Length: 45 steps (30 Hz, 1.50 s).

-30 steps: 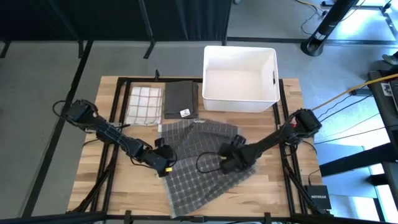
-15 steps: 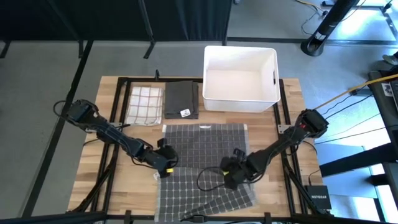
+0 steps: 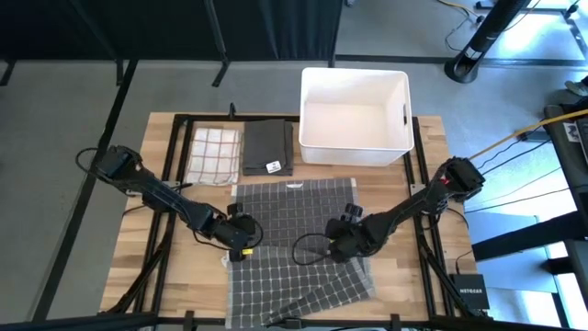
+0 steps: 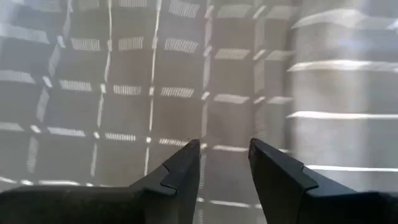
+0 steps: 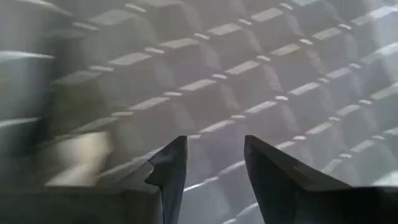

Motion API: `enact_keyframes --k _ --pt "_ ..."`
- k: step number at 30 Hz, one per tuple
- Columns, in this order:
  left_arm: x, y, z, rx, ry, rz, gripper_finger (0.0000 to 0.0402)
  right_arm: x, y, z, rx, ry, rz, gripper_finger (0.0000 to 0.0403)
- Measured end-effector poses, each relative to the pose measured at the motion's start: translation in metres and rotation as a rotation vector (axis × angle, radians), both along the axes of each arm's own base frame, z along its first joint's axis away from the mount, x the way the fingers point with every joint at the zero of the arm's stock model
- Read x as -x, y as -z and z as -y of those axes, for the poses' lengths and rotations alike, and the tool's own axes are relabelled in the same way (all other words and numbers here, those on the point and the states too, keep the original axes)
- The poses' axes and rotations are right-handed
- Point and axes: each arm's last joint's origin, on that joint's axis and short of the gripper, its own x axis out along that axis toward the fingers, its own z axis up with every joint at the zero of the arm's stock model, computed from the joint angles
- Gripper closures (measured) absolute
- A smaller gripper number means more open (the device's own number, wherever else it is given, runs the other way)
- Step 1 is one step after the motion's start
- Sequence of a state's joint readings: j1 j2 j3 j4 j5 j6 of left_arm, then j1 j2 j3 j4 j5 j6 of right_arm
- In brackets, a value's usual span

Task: Fold towel
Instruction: Fold the grey patterned towel

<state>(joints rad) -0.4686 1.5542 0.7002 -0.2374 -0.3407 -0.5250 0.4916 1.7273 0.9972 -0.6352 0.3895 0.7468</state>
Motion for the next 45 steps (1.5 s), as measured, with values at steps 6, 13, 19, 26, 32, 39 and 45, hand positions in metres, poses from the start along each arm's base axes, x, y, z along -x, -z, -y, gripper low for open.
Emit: enact_keyframes --k 6,13,19,26,32,39,45 --pt "0.007 -0.044 0.005 0.086 0.041 0.019 0.027 0.01 -0.031 -0.022 -0.168 -0.114 0.112 0.0239" --pt "0.019 -0.045 0.024 0.223 0.097 -0.032 0.027 0.021 -0.043 -0.066 -0.241 -0.187 0.323 0.0239" --pt "0.031 -0.024 0.025 0.188 0.018 -0.192 0.027 0.029 -0.032 -0.083 -0.131 -0.191 0.383 0.024" --pt "0.031 -0.002 0.022 0.232 0.023 -0.282 0.027 0.027 -0.021 -0.084 -0.1 -0.191 0.357 0.024" --pt "0.022 -0.013 0.029 0.405 0.156 -0.216 0.027 0.028 -0.021 -0.084 -0.09 -0.192 0.355 0.024" --pt "0.022 -0.016 0.029 0.468 0.165 -0.242 0.027 0.028 -0.02 -0.084 -0.096 -0.195 0.349 0.024" --pt "0.023 -0.012 0.016 0.441 0.038 -0.298 0.027 0.028 -0.02 -0.084 -0.101 -0.2 0.338 0.024"
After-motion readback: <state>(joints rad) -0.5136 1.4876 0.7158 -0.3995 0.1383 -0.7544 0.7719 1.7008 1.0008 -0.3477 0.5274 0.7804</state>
